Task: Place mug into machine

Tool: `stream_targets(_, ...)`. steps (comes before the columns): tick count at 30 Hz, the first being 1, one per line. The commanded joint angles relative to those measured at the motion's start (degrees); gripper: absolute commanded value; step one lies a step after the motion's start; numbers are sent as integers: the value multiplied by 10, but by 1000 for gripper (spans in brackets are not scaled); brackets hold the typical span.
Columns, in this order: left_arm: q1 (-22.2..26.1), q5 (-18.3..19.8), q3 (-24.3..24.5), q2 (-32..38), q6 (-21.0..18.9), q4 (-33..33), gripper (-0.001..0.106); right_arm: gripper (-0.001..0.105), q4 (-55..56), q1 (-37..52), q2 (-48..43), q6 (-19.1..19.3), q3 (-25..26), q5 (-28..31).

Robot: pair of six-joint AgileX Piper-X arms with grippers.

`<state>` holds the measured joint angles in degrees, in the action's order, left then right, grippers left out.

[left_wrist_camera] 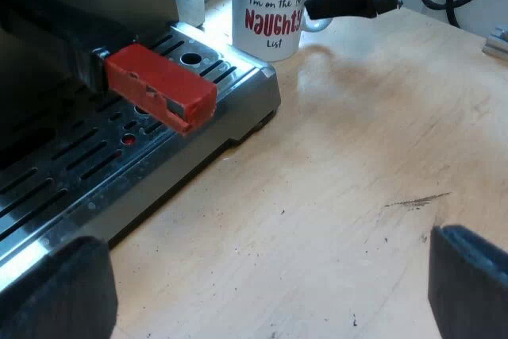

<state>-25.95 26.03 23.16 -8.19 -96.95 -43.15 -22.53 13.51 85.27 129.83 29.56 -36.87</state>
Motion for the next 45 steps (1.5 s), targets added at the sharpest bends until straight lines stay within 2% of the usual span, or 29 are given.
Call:
stream_targets(1,-2,-6,0,-1,0,7,81,20,-5,-3,2,-2,2,-19)
stream_targets(2,-2,-6,0,-1,0,7,81,7,-5,-7,2,-7,2,-28)
stream_targets(3,-2,-9,0,-1,0,7,81,0,-5,-15,2,-23,2,-31)
stream_targets(5,-2,-18,0,-1,0,7,81,0,-5,-29,2,-42,2,-29)
stream_targets(10,-2,-23,0,-1,0,7,81,0,20,-73,-17,-42,1,-2)
stream_targets(15,-2,-24,0,-1,0,10,81,0,82,-105,-107,-42,-14,108)
stream_targets(16,-2,-26,0,-1,0,11,81,0,90,-105,-112,-42,-15,111)
stream_targets(18,-2,-54,0,-1,0,11,81,0,142,-104,-176,-42,-21,139)
stream_targets(21,-2,-107,0,-1,0,11,81,0,218,-104,-251,-41,-21,144)
stream_targets(23,-2,-121,0,-1,0,12,81,0,264,-106,-302,-40,-21,143)
stream_targets(27,-2,-123,0,-1,0,22,81,0,351,-119,-418,-40,-21,162)
stream_targets(31,-2,-126,0,-1,0,26,81,0,404,-132,-483,-58,-18,170)
stream_targets(33,-2,-126,0,-1,0,36,81,0,469,-154,-543,-99,-9,175)
stream_targets(37,-2,-126,-15,-1,0,76,81,0,521,-201,-593,-130,-4,175)
stream_targets(38,-2,-126,-26,-2,0,95,81,0,528,-223,-604,-151,-4,181)
stream_targets(41,-2,-126,-62,-3,0,154,81,0,532,-290,-615,-203,-4,236)
stream_targets(45,-2,-126,-109,-2,0,222,81,0,531,-391,-615,-240,-4,309)
